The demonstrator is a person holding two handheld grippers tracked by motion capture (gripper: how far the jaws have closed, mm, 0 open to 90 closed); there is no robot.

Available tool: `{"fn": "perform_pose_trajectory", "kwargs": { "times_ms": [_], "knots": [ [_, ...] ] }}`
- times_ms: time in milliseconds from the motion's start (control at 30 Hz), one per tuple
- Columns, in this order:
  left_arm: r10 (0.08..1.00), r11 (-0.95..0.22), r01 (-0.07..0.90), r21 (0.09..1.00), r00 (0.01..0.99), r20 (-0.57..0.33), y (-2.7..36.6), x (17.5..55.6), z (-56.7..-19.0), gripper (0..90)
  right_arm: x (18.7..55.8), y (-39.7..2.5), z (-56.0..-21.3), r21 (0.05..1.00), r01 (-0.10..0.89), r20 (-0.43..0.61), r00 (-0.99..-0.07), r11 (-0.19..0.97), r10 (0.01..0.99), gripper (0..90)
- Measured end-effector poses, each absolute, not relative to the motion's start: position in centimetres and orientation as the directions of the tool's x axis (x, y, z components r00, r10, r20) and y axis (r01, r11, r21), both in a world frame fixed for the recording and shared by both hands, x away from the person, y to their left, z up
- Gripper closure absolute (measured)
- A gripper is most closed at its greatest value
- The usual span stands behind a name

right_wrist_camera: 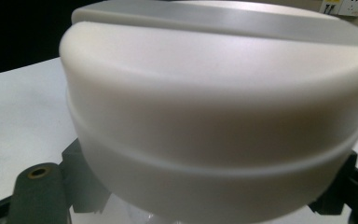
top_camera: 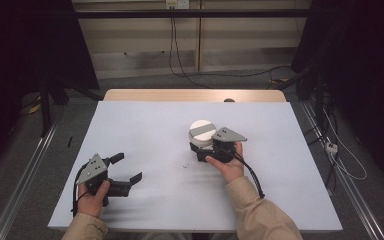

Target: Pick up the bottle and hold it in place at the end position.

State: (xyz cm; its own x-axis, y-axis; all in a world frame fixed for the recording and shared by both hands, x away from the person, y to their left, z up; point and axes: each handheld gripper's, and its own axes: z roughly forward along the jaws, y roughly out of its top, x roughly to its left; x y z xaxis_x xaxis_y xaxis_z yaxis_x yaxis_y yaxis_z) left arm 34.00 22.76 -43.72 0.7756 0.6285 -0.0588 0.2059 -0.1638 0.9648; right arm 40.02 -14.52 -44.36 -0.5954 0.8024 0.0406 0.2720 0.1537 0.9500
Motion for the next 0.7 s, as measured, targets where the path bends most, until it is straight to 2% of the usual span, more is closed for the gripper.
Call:
{"fn": "perform_pose_trajectory", "kwargs": {
  "times_ms": [700],
  "knots": [
    [0.63, -0.16, 0.207, 0.965, 0.774, -0.061, 22.8, 34.0, -43.7, 2.9, 41.3, -13.8, -44.3, 0.949, 0.27, 0.032, -0.599, 0.164, 0.8, 18.3]
  ]
}}
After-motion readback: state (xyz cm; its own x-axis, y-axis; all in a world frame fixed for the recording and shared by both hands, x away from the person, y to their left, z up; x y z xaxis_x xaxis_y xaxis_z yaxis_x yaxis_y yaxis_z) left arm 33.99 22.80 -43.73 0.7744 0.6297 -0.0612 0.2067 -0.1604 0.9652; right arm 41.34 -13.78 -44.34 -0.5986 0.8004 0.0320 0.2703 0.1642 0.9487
